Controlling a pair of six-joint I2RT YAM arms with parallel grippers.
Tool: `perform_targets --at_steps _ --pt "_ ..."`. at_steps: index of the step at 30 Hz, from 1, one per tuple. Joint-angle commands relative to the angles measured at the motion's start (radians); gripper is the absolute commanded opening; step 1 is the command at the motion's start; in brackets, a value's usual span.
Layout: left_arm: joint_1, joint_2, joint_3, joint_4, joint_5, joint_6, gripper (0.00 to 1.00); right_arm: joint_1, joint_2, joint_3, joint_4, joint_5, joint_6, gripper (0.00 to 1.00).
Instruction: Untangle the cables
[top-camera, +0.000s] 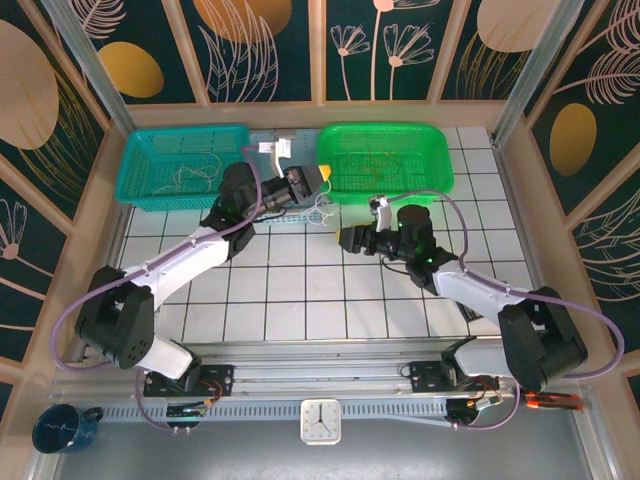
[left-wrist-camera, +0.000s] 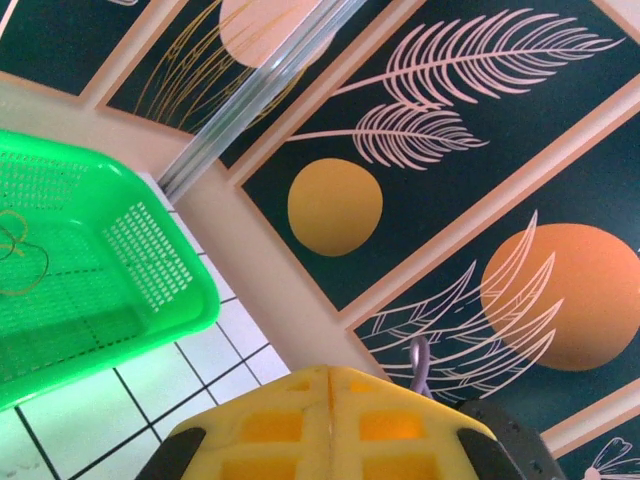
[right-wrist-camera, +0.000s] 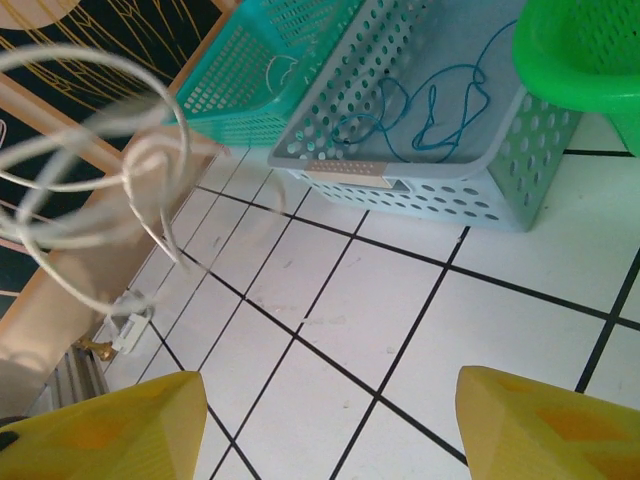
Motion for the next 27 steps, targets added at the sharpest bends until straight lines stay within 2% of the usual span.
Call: perform_targets --at_steps 1,9,14,19,27 --pt "-0.006 -0.028 0.046 -0.019 0.016 0.01 0.0 -0.002 -0.021 -0.025 0.088 -0.03 0.039 0.67" --pt "-0.007 -0.057 0.038 0.03 -0.042 -0.043 0.0 -0.002 -0.023 -0.086 0.335 -0.065 0.198 0.66" --pt "-0.006 -0.08 -0.008 0.143 -0.131 -0.154 0.0 0.009 0.007 -0.108 0.529 -0.067 0.304 0.65" --pt "-0.005 -0.089 -0.066 0.279 -0.226 -0.29 0.0 0.054 0.054 -0.097 0.624 -0.03 0.333 0.64" --pt "-0.007 -0.123 -0.139 0.36 -0.376 -0.384 0.0 0.119 0.191 -0.07 0.859 0.033 0.419 0.63"
